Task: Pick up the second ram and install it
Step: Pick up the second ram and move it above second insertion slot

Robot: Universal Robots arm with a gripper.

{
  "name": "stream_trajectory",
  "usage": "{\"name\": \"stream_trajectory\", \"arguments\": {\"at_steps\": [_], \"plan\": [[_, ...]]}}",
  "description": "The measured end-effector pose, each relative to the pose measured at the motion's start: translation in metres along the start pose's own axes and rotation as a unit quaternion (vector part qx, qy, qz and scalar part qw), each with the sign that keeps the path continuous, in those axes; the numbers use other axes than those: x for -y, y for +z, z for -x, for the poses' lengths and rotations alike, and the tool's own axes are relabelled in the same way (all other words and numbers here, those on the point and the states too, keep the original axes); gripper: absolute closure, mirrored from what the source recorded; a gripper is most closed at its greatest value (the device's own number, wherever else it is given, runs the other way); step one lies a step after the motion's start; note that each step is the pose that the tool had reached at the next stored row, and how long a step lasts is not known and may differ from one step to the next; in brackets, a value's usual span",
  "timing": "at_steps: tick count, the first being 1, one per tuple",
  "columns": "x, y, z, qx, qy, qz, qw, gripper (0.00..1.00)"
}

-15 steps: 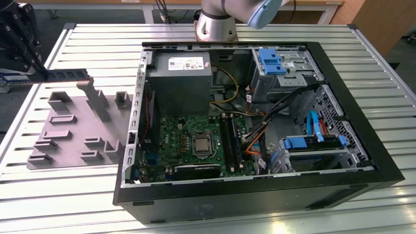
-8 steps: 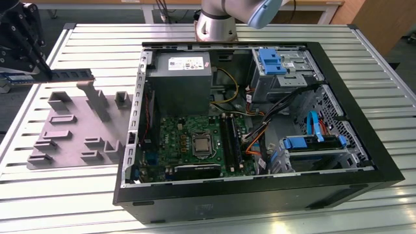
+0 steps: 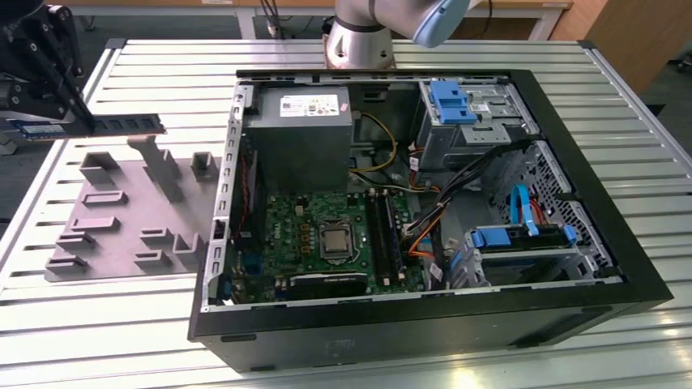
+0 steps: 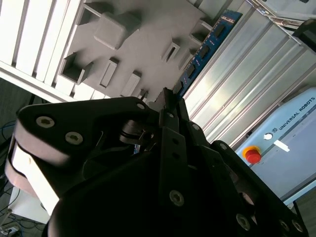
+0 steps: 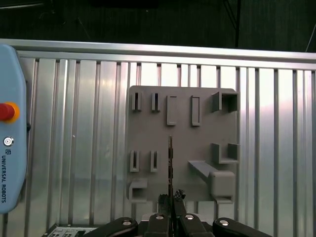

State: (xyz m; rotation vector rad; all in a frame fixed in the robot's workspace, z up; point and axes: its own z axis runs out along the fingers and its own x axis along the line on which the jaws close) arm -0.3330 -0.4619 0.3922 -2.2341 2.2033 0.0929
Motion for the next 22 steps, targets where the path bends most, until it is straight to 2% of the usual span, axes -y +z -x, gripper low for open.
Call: {"name": "stream_trajectory", "arguments": {"at_steps": [22], "plan": [[0.0154,-0.0006,-0.0002,0.0,0.0,0.0,1.0,0.86]]}}
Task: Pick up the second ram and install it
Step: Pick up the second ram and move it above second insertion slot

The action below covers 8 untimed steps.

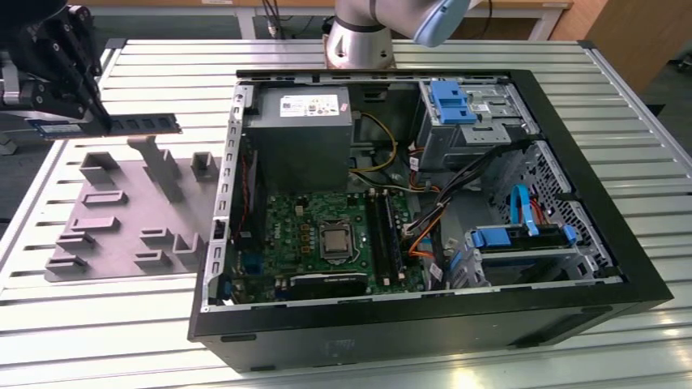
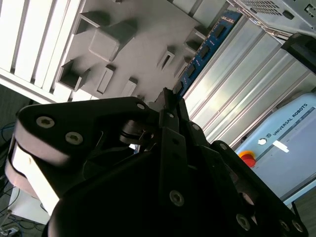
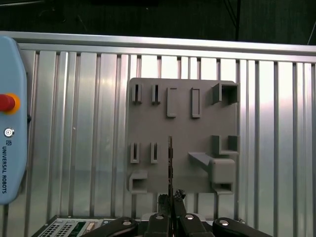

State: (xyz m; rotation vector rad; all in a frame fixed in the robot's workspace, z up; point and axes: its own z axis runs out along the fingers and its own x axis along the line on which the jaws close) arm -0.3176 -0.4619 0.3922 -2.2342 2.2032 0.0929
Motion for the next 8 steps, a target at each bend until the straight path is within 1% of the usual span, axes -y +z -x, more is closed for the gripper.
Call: {"name": "stream_trajectory", "arguments": {"at_steps": [8], "plan": [[0.0046,-0.0002,0.0,0.0,0.0,0.0,1.0,0.86]]}}
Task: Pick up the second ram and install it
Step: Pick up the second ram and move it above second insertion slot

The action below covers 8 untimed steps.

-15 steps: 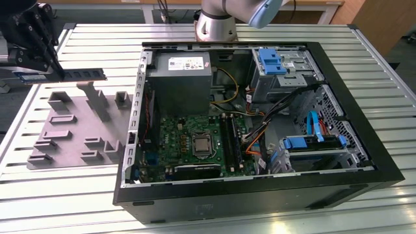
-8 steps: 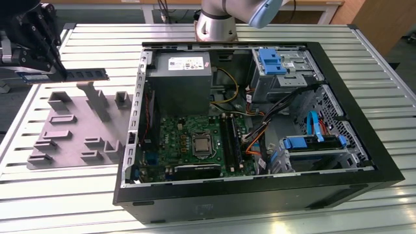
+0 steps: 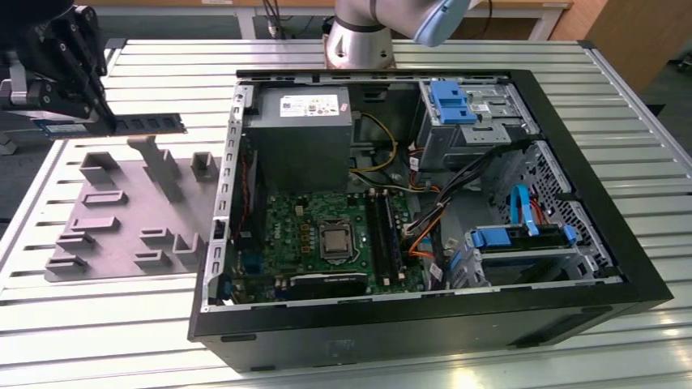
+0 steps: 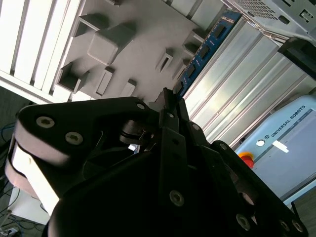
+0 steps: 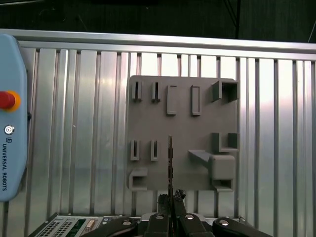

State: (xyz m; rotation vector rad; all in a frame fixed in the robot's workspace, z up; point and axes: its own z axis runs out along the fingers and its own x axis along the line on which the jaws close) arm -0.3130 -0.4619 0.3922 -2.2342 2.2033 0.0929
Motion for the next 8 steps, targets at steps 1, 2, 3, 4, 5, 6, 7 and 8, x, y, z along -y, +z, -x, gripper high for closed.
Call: {"name": "stream_trajectory", "arguments": {"at_steps": [1,2,3,4,5,6,7,8], "plan": [[0.0005,0.0,0.0,0.0,0.0,0.0,1.0,0.86],[0.0011,0.0,0.0,0.0,0.0,0.0,1.0,0.86],[0.0017,0.0,0.0,0.0,0.0,0.0,1.0,0.86],[0.0022,-0.0001,0.0,0.0,0.0,0.0,1.0,0.86],[0.0028,-0.0001,0.0,0.0,0.0,0.0,1.0,0.86],[0.0033,-0.0001,0.0,0.0,0.0,0.0,1.0,0.86],[0.0038,-0.0001,-0.0001,0.0,0.0,0.0,1.0,0.86],[0.0044,-0.0002,-0.0001,0.0,0.0,0.0,1.0,0.86]]}}
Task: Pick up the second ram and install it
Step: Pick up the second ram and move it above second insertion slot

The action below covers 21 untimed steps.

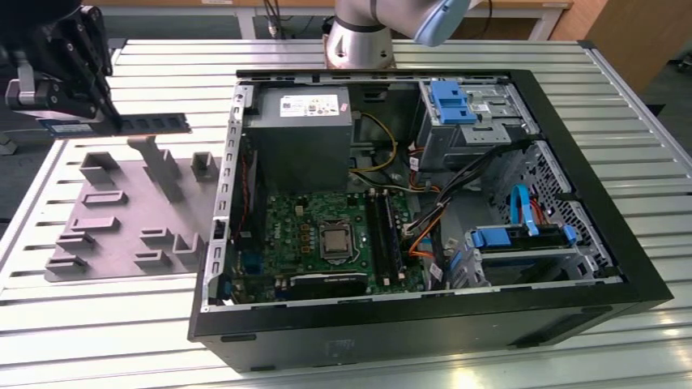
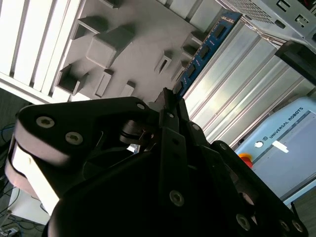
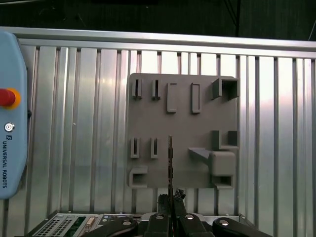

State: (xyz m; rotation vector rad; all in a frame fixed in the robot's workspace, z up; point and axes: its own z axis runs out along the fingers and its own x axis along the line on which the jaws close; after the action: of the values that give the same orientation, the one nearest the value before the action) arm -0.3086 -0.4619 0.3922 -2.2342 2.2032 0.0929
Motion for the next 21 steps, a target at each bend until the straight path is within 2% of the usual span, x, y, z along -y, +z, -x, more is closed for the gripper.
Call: {"name": "stream_trajectory", "arguments": {"at_steps": [21], "plan": [[0.0133,-0.0005,-0.0002,0.0,0.0,0.0,1.0,0.86]]}}
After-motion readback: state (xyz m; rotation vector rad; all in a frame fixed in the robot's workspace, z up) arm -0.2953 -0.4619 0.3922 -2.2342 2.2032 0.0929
